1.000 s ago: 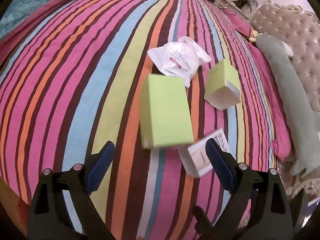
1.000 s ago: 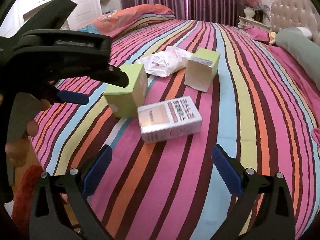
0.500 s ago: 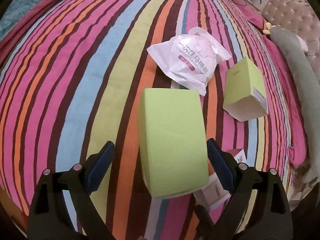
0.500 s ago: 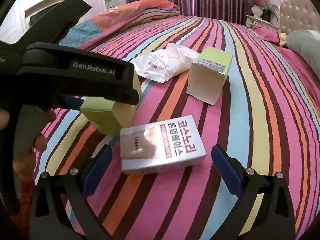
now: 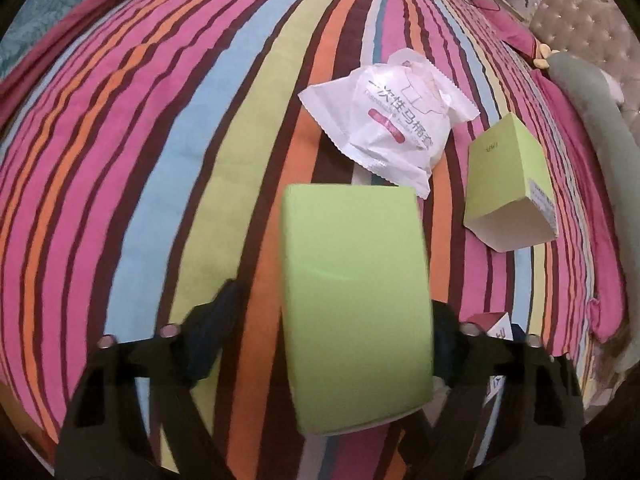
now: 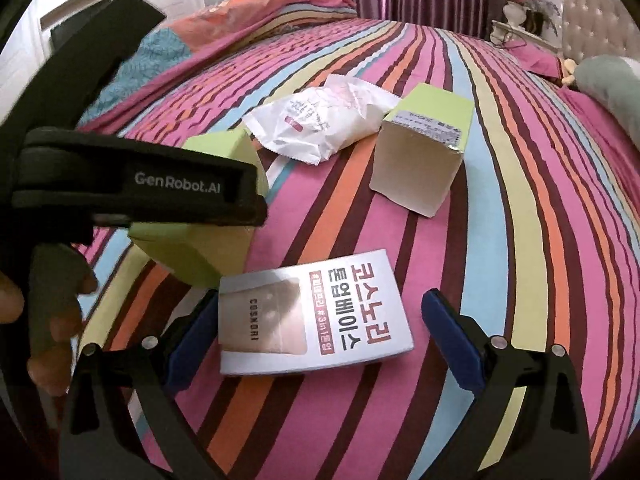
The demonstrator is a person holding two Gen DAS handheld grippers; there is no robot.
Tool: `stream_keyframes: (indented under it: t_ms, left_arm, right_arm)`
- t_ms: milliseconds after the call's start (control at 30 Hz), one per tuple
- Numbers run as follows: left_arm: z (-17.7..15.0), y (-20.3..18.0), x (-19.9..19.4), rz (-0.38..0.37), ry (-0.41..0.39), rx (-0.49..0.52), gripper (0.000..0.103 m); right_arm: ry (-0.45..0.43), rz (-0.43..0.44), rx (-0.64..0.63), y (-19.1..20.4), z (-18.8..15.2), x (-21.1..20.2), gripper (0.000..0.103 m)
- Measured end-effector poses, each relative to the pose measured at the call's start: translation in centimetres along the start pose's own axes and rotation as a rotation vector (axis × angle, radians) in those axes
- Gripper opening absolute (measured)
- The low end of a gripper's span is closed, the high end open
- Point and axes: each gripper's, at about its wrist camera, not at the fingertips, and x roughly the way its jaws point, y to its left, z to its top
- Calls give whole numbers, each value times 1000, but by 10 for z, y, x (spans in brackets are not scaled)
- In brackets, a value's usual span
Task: Collect trash
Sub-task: 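Grasp the green box with the left tool while the right tool grasps the white printed box, then carry the green box and white printed box down over the wastebasket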
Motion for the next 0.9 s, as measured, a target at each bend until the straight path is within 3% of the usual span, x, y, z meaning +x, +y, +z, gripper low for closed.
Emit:
stream_keyframes:
  t_ms: [33,67,133,567,900]
  left_arm:
    - [1,0,-1,-9,-1,2,65]
    - [1,0,-2,-30,-1,4,60]
    - [1,0,-3,-35,0,6,52]
    - [-13,13,-28,-75,-41,9,51]
    - [-43,27,-71,-85,-90,43,51]
  right_arm:
    - [6,-3,-18,3,-1,1,91]
    - [9,-10,-32,5,-1,2,80]
    - [24,-41,-64,10,-5,5,76]
    - [-8,-103,15,4,-12,-26,76]
    - [-6,-152,106,0,-29,-61,76]
